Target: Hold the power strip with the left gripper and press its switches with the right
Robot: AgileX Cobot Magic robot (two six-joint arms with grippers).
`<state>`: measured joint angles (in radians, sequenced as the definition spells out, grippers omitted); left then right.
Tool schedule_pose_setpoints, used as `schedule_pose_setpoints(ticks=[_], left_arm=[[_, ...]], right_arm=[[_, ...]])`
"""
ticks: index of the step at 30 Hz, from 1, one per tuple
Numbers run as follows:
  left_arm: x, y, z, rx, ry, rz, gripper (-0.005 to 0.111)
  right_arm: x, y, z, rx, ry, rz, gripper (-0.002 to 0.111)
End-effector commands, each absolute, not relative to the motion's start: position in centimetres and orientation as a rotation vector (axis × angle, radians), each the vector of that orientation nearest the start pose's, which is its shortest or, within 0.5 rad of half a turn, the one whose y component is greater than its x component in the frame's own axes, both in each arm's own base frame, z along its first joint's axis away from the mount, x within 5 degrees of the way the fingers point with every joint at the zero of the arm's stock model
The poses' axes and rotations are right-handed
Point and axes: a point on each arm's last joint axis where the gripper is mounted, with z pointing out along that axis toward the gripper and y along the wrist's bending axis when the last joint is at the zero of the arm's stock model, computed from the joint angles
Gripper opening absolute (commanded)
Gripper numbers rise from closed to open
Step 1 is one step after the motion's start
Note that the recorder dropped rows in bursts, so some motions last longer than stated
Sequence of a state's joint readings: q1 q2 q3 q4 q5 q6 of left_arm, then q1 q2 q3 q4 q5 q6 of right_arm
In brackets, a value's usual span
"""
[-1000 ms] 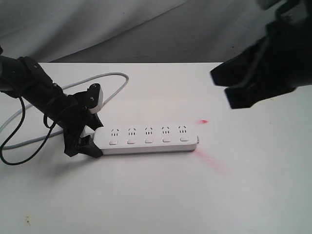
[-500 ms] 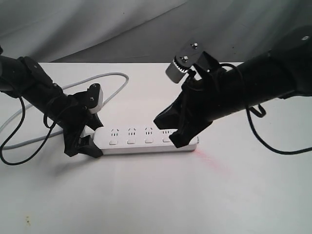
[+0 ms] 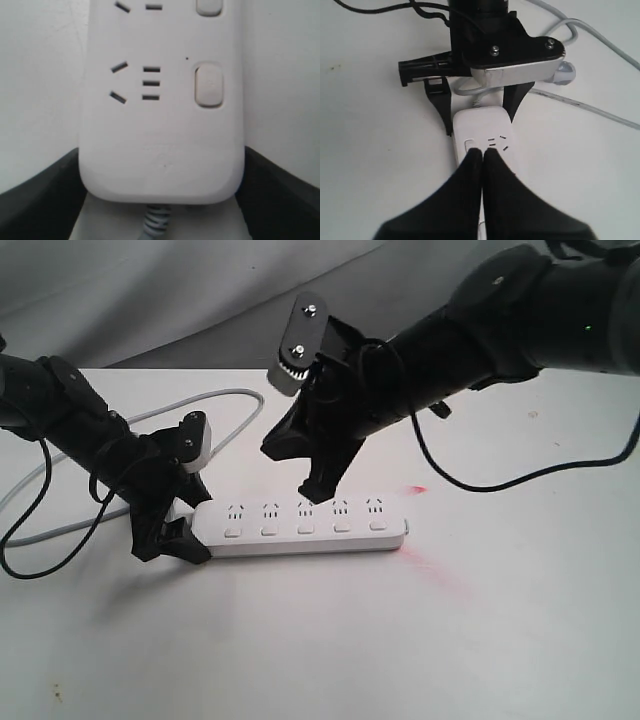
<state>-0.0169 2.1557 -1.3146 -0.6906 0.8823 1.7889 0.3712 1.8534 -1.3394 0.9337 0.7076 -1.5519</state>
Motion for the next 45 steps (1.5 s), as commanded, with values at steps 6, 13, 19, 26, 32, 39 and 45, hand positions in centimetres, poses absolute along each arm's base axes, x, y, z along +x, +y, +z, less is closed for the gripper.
schedule_pose_setpoints(ticks=[6, 13, 19, 26, 32, 39, 45], left_arm=[[39.0, -5.5, 10.3, 1.696, 2.141, -0.545, 0.068], [39.0, -5.5, 10.3, 1.695, 2.141, -0.543, 0.068], [39.0, -5.5, 10.3, 1.695, 2.141, -0.543, 0.068], [39.0, -5.5, 10.3, 1.695, 2.141, -0.543, 0.068], [39.0, -5.5, 10.3, 1.696, 2.141, -0.545, 0.068], [39.0, -5.5, 10.3, 1.696, 2.141, -0.545, 0.068], [39.0, -5.5, 10.3, 1.696, 2.141, -0.545, 0.068]], right_arm=[[36.6, 21.4, 20.2, -1.561, 1.794, 0.409, 0.011], [36.7, 21.9, 19.5, -1.572, 1.776, 0.427, 0.041], [36.9, 22.1, 19.9, -1.478, 1.799, 0.467, 0.046], [37.5, 22.9, 19.7, -1.405, 1.792, 0.354, 0.046], [37.9, 23.2, 17.5, -1.498, 1.737, 0.312, 0.046], [37.9, 24.3, 16.4, -1.574, 1.650, 0.277, 0.046], [39.2, 25.7, 16.2, -1.564, 1.625, 0.310, 0.046]])
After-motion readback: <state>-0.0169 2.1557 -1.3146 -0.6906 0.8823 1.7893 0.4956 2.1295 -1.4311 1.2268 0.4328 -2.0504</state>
